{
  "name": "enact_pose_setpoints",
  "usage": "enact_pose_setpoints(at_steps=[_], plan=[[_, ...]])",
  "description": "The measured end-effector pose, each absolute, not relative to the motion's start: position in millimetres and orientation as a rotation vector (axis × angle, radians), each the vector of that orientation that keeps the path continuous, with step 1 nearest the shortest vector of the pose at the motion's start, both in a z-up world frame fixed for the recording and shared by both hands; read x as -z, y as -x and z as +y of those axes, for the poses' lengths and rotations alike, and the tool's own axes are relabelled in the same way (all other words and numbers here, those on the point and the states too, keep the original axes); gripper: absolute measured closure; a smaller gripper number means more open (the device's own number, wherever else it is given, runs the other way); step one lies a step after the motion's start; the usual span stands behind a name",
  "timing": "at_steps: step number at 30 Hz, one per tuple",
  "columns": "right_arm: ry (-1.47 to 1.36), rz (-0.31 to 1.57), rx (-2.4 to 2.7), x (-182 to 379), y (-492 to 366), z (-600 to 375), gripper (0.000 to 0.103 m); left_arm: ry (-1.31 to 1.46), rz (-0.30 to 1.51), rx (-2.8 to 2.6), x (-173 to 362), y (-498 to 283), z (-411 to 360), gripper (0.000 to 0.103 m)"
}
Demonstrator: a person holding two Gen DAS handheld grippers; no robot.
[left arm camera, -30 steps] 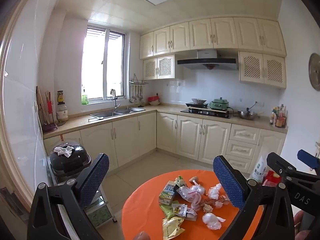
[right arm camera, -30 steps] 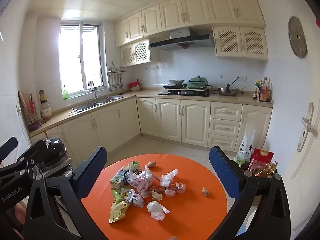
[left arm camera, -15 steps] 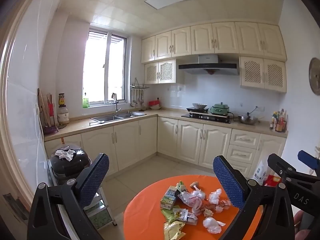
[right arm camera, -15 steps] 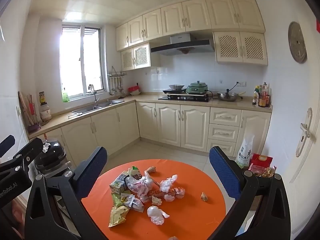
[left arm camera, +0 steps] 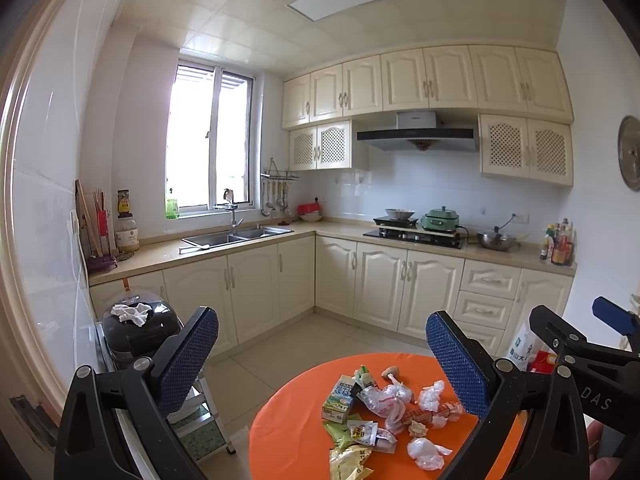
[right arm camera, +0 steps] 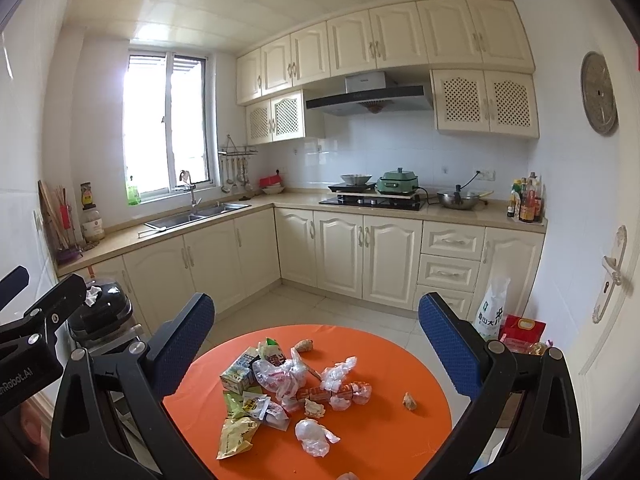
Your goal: Collect trash
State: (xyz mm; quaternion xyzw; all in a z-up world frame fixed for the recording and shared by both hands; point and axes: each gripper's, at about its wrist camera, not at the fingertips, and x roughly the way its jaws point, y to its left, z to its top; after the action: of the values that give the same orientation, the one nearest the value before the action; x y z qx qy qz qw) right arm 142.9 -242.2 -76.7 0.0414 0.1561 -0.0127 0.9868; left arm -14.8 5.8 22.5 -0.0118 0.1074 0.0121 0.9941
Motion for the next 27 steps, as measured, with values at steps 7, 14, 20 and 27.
enact_pose_setpoints(at_steps=[7, 14, 20, 27], plan=[[-0.076, 0.311, 0.021, 78, -147, -243, 0.000, 0.028, 0.219, -0.018, -22, 5, 3, 0.001], [-0.070, 0.323, 0.031, 84, -153, -247, 0.000, 0.030, 0.234, -0.003, -17, -9, 2, 0.001], [-0.074, 0.334, 0.043, 86, -158, -251, 0.000, 0.027, 0.252, 0.014, -15, -21, 2, 0.001], [-0.063, 0.373, 0.042, 98, -166, -251, 0.000, 0.032, 0.281, 0.022, 3, -32, 3, 0.001]])
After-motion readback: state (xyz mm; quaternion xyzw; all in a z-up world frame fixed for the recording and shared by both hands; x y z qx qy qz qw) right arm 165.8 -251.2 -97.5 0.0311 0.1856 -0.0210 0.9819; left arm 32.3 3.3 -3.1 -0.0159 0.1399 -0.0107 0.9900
